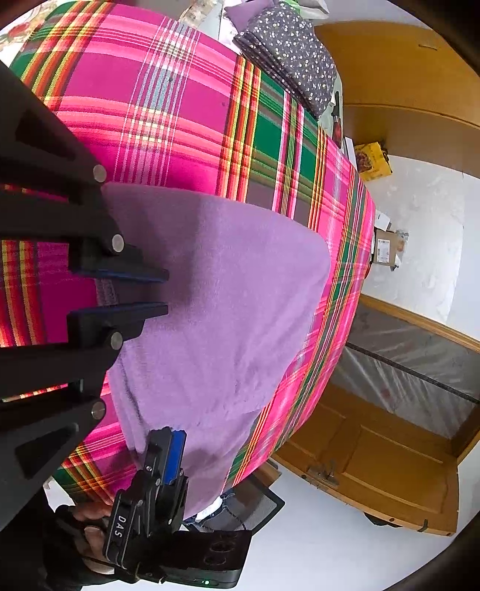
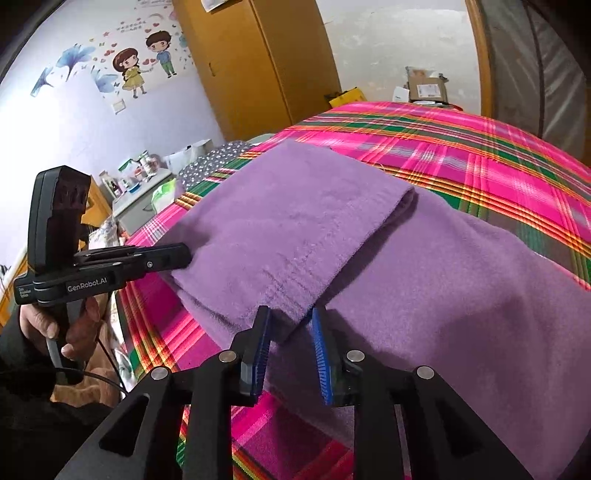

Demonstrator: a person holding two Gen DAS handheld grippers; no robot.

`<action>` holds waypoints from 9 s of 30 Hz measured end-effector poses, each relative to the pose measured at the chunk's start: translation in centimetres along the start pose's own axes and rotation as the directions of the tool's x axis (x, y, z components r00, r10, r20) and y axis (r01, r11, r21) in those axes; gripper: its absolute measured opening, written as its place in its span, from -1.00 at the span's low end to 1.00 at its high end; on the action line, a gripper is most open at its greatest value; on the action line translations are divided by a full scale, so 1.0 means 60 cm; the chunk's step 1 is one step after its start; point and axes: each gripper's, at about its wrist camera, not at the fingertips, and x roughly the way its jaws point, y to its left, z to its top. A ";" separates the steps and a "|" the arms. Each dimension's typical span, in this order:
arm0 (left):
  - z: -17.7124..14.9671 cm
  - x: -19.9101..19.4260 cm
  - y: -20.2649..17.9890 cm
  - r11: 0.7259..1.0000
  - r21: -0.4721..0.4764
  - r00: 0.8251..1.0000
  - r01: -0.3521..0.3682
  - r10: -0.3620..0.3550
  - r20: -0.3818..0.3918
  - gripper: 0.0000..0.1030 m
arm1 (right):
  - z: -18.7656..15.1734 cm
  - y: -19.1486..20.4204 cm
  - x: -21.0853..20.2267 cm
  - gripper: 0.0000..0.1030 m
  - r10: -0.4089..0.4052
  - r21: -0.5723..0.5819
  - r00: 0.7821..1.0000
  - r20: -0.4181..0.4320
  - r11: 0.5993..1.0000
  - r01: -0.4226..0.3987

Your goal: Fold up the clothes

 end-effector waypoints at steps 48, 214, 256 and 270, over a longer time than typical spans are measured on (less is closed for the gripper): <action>0.112 0.123 -0.145 0.976 0.179 0.981 -0.121 0.145 -0.130 -0.69 | 0.008 -0.117 -0.080 -0.49 -0.200 0.151 0.980 0.024 0.969 0.194; 0.081 0.096 -0.228 0.962 0.240 0.985 -0.128 0.152 -0.084 -0.69 | -0.384 -0.479 -0.442 0.18 -0.454 0.959 0.862 0.224 0.259 -0.113; 0.100 0.116 -0.225 0.988 0.104 0.981 -0.116 0.130 -0.144 -0.69 | -0.379 -0.543 -0.424 -0.58 -0.401 0.920 0.829 0.391 0.186 -0.344; 0.106 0.126 -0.201 0.994 -0.030 0.978 -0.110 0.103 -0.181 -0.69 | -0.360 -0.536 -0.426 -0.79 -0.401 0.918 0.829 0.389 0.239 -0.316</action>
